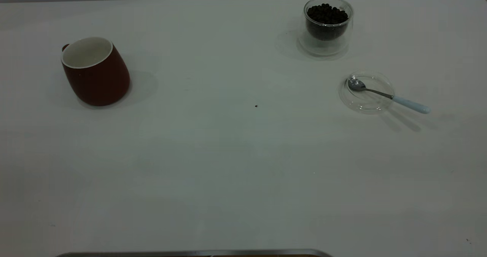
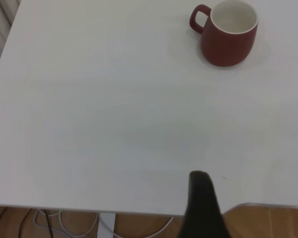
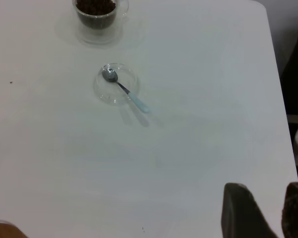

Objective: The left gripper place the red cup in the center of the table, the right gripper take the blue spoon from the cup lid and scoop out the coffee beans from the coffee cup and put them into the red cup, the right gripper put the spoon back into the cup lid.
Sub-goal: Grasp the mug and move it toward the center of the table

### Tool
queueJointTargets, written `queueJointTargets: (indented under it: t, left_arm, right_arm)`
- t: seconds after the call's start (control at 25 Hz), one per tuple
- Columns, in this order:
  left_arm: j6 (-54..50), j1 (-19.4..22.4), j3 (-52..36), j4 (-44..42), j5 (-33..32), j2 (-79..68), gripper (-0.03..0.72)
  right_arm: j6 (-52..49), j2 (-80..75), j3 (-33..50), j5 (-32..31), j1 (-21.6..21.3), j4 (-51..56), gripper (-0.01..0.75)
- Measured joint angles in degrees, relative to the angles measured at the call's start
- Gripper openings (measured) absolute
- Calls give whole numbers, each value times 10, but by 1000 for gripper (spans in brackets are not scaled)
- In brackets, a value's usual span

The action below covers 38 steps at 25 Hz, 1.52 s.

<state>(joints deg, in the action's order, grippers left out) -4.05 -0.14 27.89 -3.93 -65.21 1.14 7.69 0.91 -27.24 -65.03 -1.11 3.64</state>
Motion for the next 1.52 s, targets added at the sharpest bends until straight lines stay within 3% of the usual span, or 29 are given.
queueJointTargets:
  t: [0.76, 0.96, 1.32, 1.52]
  left_arm:
    - [0, 0, 33, 0, 13, -28, 587]
    - [25, 0, 123, 0, 34, -169, 587]
    - [151, 0, 241, 33, 179, -482, 587]
    - [194, 0, 322, 45, 200, -632, 587]
  right_arm:
    - [0, 0, 0, 0, 0, 0, 241]
    - [0, 0, 0, 0, 0, 0, 241]
    - [0, 0, 0, 0, 0, 0, 241]
    - [0, 0, 0, 0, 0, 0, 241]
